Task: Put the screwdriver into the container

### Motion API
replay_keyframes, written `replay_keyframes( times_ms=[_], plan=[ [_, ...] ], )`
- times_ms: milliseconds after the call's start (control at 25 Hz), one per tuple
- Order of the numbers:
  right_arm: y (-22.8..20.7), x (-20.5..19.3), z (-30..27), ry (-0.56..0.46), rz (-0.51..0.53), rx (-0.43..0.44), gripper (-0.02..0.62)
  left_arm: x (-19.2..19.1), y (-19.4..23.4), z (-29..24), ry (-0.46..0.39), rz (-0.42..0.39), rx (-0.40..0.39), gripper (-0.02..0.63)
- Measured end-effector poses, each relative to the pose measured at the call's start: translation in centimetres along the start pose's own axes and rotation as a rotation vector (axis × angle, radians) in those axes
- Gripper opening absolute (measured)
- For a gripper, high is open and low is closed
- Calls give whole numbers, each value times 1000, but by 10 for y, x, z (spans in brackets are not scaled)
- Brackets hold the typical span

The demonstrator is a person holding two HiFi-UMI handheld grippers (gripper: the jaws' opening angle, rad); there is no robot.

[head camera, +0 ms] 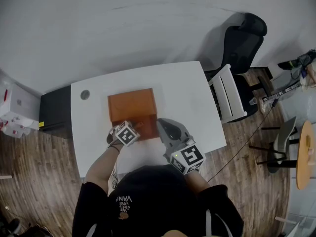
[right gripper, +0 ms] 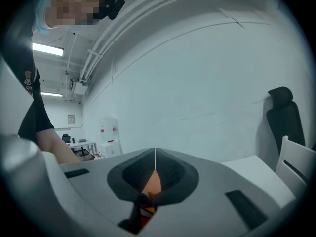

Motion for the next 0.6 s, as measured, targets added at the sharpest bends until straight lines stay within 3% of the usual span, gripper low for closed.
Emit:
replay_keyframes(
  times_ms=[600],
  plan=[
    [4,-1,1,1,2,10,12,5,-4,10,-49,-16,-3,156]
  ],
)
Point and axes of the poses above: the fingertips, and each gripper's own axes: z backward along the fingers, y to its left, x out of its top, the point moved 8 cm from there along z, backward along the fingers, and after that the axes turned 6 degrees about -z, right-handed, at the moved point
